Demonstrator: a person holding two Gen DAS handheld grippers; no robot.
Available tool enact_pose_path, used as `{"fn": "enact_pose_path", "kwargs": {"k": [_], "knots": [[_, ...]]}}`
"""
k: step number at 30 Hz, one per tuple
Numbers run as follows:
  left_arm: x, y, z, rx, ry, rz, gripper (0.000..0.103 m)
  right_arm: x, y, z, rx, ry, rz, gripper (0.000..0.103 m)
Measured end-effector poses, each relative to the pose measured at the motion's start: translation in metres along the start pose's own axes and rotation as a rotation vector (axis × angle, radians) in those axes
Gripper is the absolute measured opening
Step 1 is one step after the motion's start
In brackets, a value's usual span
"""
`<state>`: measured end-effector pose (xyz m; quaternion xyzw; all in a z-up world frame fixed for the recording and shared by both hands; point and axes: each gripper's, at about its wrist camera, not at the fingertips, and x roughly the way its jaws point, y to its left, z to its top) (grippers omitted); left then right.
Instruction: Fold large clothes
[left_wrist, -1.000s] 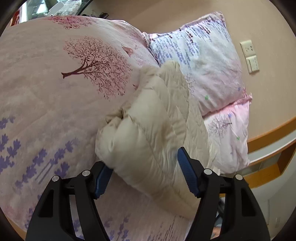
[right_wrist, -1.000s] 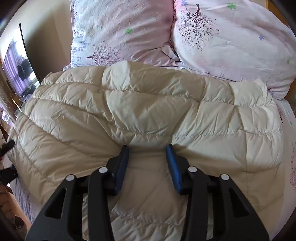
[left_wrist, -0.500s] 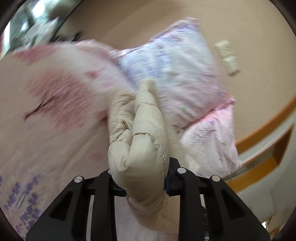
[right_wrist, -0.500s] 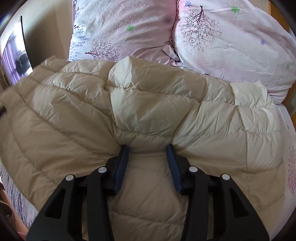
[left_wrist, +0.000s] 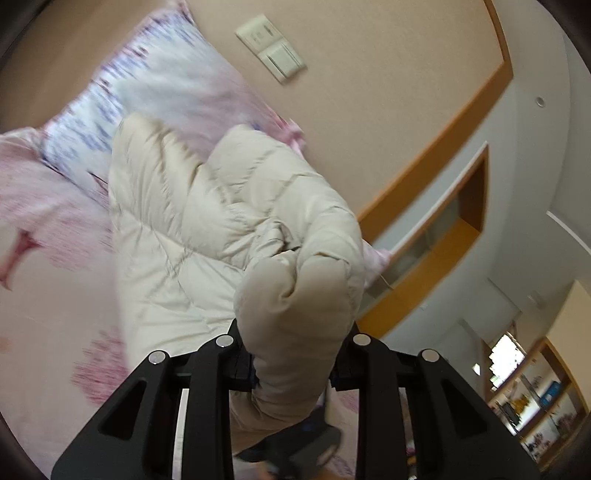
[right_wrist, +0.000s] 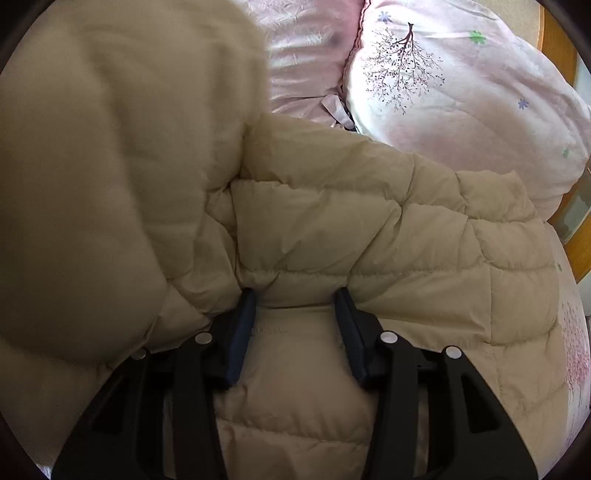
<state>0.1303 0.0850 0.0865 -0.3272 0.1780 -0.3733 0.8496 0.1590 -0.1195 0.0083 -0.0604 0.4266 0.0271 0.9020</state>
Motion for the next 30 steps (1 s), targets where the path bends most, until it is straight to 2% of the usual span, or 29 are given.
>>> {"fn": "enact_pose_path", "kwargs": {"k": [5,6,9,13,20,23,25,30], "knots": [[0.033,-0.007,-0.012,-0.035,0.048,-0.052,0.026,-0.006,-0.023,-0.001,0.095,-0.017,0.159,0.055],[0.036,-0.007,-0.013,-0.035,0.053,-0.055,0.026,-0.012,-0.034,-0.003,0.129,-0.022,0.204,0.055],[0.048,-0.011,-0.017,-0.031,0.072,-0.057,0.026,-0.027,-0.056,-0.008,0.176,-0.041,0.267,0.055],[0.062,-0.017,-0.023,-0.008,0.095,-0.057,0.026,-0.050,-0.096,-0.019,0.232,-0.071,0.295,0.058],[0.092,-0.047,-0.050,0.141,0.149,-0.018,0.026,-0.062,-0.190,-0.049,0.446,-0.067,0.235,0.060],[0.107,-0.059,-0.068,0.194,0.193,-0.025,0.026,-0.056,-0.215,-0.062,0.510,-0.037,0.227,0.060],[0.125,-0.067,-0.082,0.223,0.252,-0.037,0.026,-0.042,-0.221,-0.067,0.533,0.005,0.297,0.060],[0.165,-0.081,-0.119,0.315,0.428,-0.052,0.026,-0.022,-0.233,-0.073,0.545,0.027,0.352,0.060]]}}
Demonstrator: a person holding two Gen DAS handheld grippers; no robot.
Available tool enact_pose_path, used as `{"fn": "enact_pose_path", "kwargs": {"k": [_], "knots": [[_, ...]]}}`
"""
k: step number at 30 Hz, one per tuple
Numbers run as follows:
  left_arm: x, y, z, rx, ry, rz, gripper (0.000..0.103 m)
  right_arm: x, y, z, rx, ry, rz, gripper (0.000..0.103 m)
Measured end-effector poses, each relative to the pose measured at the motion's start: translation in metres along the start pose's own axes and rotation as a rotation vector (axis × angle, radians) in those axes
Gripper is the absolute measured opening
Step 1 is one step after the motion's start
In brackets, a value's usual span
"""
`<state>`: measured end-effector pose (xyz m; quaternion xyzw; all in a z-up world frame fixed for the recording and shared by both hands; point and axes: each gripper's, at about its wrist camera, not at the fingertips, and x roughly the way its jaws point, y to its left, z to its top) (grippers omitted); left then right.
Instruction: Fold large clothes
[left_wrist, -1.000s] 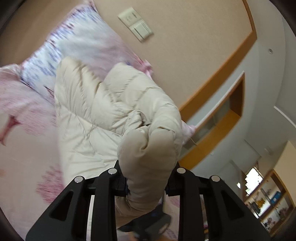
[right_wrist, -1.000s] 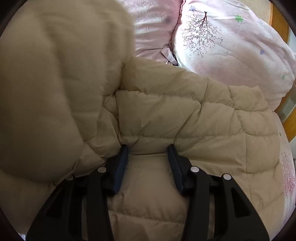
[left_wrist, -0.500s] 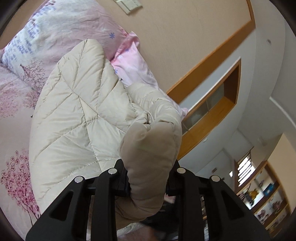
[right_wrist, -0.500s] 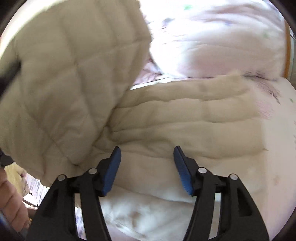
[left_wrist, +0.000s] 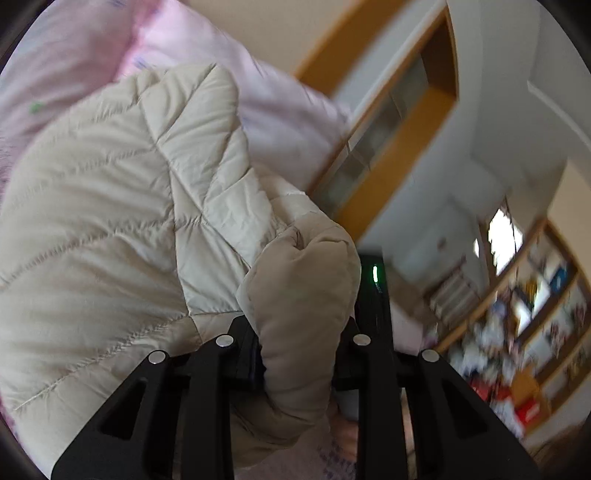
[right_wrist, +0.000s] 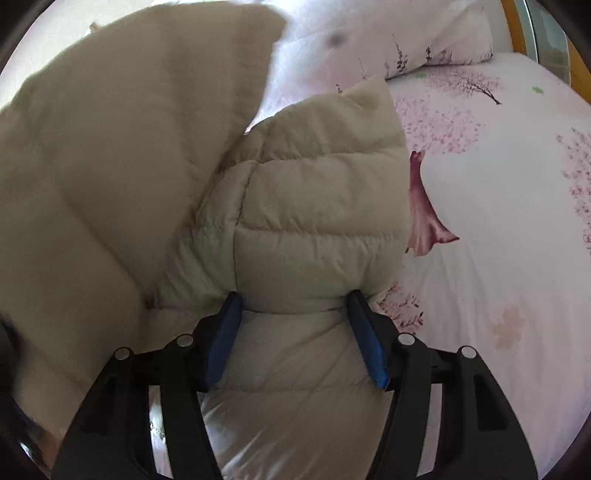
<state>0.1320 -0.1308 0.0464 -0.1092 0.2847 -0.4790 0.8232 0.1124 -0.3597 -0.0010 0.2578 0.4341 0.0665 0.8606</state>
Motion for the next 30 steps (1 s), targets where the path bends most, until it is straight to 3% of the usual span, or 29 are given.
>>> {"fn": "enact_pose_path", "kwargs": {"k": [4,6,8,9,12,18,26,29,30], "knots": [[0.017,-0.004,-0.009,0.062,0.056,0.050,0.026,-0.023,-0.023,0.002,-0.002,-0.029,-0.068,0.056],[0.022,-0.003,-0.011,0.071,0.077,0.062,0.027,-0.043,-0.043,0.005,0.058,-0.071,-0.100,0.056],[0.022,-0.006,-0.015,0.099,0.089,0.085,0.027,-0.059,-0.065,0.009,0.151,-0.100,-0.035,0.058],[0.025,-0.010,-0.015,0.124,0.095,0.100,0.028,-0.068,-0.076,0.013,0.215,-0.116,0.044,0.058],[0.032,-0.021,-0.022,0.206,0.112,0.145,0.032,-0.081,-0.083,0.023,0.269,-0.139,0.184,0.060],[0.043,-0.031,-0.031,0.298,0.145,0.193,0.036,-0.095,-0.042,0.048,0.134,-0.256,0.164,0.060],[0.059,-0.037,-0.037,0.344,0.196,0.218,0.036,-0.062,0.005,0.060,0.044,-0.092,0.240,0.059],[0.060,-0.037,-0.033,0.349,0.201,0.222,0.038,-0.049,0.010,0.059,0.047,-0.040,0.235,0.016],[0.057,-0.038,-0.031,0.344,0.209,0.214,0.041,-0.047,0.011,0.058,0.054,-0.040,0.222,0.012]]}}
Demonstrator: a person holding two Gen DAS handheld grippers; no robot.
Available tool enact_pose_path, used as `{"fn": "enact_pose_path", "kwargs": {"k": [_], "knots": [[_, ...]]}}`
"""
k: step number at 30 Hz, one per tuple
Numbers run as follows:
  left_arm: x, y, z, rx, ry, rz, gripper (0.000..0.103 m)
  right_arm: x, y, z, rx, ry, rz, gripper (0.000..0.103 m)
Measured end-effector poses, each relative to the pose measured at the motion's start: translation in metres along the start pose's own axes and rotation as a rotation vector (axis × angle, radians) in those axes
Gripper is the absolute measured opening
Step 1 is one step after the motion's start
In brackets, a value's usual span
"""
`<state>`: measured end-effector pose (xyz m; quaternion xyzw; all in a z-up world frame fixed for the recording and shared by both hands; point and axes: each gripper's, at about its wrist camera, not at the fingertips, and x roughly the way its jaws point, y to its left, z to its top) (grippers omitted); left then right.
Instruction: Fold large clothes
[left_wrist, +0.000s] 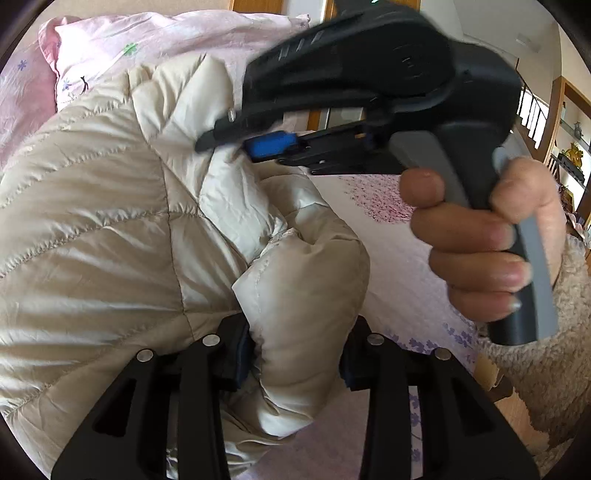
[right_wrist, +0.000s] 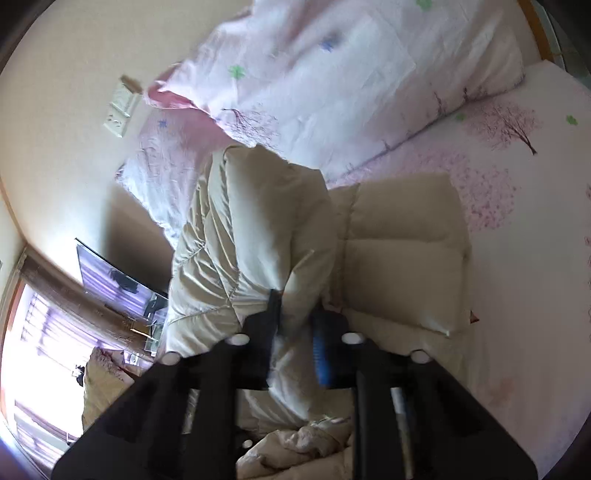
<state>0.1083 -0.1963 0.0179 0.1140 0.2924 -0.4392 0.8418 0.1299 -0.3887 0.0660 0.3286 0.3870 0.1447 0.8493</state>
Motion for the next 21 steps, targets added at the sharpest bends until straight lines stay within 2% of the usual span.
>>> {"fn": "enact_pose_path", "kwargs": {"k": [4,6,7,10,13,17,21], "knots": [[-0.028,0.008,0.013,-0.048,0.025,-0.083,0.051,-0.003,-0.006,-0.003,0.005,-0.010,-0.052,0.009],[-0.055,0.018,0.021,-0.084,-0.002,-0.143,0.059,-0.002,-0.008,-0.001,0.000,-0.008,-0.072,0.009],[-0.064,0.022,0.024,-0.095,-0.022,-0.147,0.060,-0.003,-0.009,-0.001,-0.003,-0.006,-0.083,0.009],[-0.094,0.051,0.038,-0.136,-0.099,-0.076,0.061,-0.005,-0.013,0.000,-0.012,0.001,-0.123,0.009],[-0.110,0.081,0.048,-0.164,-0.138,0.075,0.061,-0.007,-0.019,0.000,-0.011,0.010,-0.162,0.008],[-0.110,0.109,0.057,-0.195,-0.128,0.163,0.061,-0.010,-0.028,-0.001,-0.006,0.017,-0.202,0.009],[-0.087,0.124,0.058,-0.198,-0.070,0.190,0.061,-0.005,-0.036,0.000,-0.007,0.036,-0.234,0.008]]}}
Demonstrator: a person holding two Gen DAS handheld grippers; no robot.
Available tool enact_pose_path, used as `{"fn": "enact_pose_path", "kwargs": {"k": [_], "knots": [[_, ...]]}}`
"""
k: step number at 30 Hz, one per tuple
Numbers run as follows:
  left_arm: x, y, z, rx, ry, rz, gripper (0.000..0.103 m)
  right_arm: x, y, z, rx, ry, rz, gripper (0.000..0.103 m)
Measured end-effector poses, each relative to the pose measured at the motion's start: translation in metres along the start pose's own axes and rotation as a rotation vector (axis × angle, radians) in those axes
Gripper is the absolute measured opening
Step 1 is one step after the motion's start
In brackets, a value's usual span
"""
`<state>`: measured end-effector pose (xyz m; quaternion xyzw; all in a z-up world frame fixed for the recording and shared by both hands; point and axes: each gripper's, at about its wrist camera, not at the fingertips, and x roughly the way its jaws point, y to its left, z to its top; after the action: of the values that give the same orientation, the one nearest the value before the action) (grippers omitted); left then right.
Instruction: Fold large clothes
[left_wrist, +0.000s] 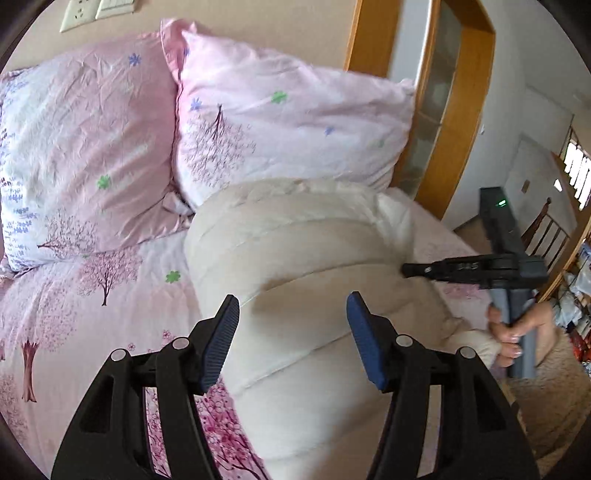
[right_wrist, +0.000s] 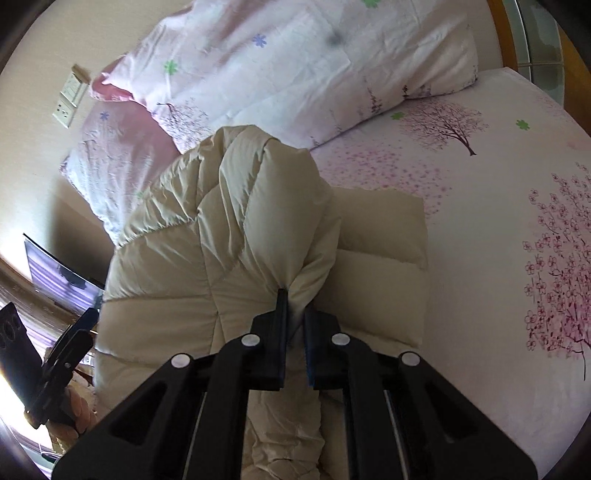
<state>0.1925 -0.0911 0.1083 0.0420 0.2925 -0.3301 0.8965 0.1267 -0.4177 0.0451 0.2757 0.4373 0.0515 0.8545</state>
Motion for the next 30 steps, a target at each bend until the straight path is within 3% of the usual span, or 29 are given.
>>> {"fn": "enact_pose_path", "kwargs": {"k": [8,18,23,25,28,30], "knots": [[0.023,-0.012,-0.018,0.051,0.062,-0.020,0.061,0.014,-0.009,0.005,-0.022,0.054,-0.089,0.008],[0.048,-0.018,-0.030,0.039,0.129,-0.028,0.061,0.026,-0.022,0.013,-0.022,0.086,-0.174,0.009],[0.058,-0.025,-0.034,0.048,0.151,-0.012,0.061,0.026,-0.035,0.009,0.013,0.077,-0.156,0.009],[0.061,-0.025,-0.036,0.047,0.155,-0.010,0.061,0.022,-0.036,0.008,0.013,0.063,-0.153,0.013],[0.062,-0.024,-0.038,0.045,0.156,-0.008,0.061,0.005,-0.040,0.002,0.039,0.036,-0.115,0.029],[0.061,-0.023,-0.039,0.037,0.150,-0.013,0.061,-0.012,-0.046,-0.007,0.061,0.014,-0.044,0.050]]}}
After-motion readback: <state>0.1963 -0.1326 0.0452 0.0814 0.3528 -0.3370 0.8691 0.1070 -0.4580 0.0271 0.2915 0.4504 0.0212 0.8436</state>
